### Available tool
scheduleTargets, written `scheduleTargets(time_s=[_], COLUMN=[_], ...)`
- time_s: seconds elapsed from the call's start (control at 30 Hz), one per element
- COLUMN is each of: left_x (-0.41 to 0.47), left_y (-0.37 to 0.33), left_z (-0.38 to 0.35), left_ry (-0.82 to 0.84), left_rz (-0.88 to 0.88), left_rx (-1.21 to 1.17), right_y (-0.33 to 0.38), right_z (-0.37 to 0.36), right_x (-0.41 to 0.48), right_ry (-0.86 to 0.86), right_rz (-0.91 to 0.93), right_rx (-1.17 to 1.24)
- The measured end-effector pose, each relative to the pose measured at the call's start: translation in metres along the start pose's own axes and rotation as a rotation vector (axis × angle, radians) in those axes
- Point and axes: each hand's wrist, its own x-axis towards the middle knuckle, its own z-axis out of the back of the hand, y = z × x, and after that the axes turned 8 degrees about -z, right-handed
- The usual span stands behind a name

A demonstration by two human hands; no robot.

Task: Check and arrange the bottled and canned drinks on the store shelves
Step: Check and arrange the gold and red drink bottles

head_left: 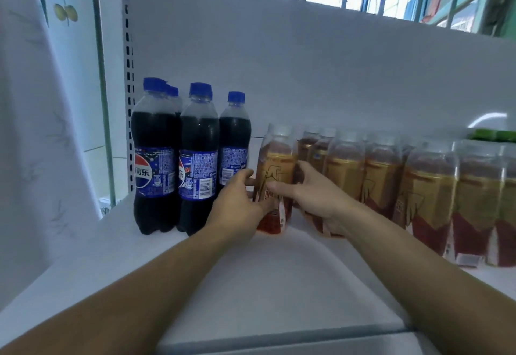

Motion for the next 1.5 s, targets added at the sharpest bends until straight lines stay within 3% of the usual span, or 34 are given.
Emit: scheduleTargets(time_s=[0.2, 0.47, 0.73, 0.9, 1.0, 1.13, 1.23, 1.37, 1.5], left_x=[-0.003, 0.005, 0.012, 0.009, 0.006, 0.001, 0.0, 0.0, -0.002], left_y=[0.007, 0.017, 0.023, 0.022, 0.019, 0.016, 0.012, 0.01, 0.008], left_z=[0.001, -0.001, 0.0, 0.001, 0.001, -0.003, -0.007, -0.009, -0.01], left_ry=[0.163, 0.232, 0.227, 0.22, 0.235, 0.266, 0.282, 0.295, 0.31], left_rz=[0.02, 0.018, 0.056, 0.05, 0.007, -0.092, -0.087, -0.078, -0.082], left_rx=[0.215, 0.344, 0.27, 0.233, 0.297, 0.4, 0.378, 0.328, 0.263], right_y=[0.016, 0.008, 0.007, 0.023, 0.041, 0.061, 0.065, 0.053, 0.048], right_z=[-0.013, -0.036, -0.04, -0.03, -0.012, 0.028, 0.062, 0.082, 0.084], right_x=[0.026, 0.087, 0.103, 0.085, 0.054, 0.008, -0.003, 0.0, -0.003], right_ry=[-0.097, -0.242, -0.269, -0.283, -0.35, -0.583, -0.721, -0.628, -0.61], right_rz=[-0.055, -0.059, -0.061, -0.051, 0.131, 0.351, 0.286, 0.054, 0.095], right_rx=[-0.004, 0.031, -0.005, -0.229, -0.556, -0.918, -1.06, -1.2, -1.08])
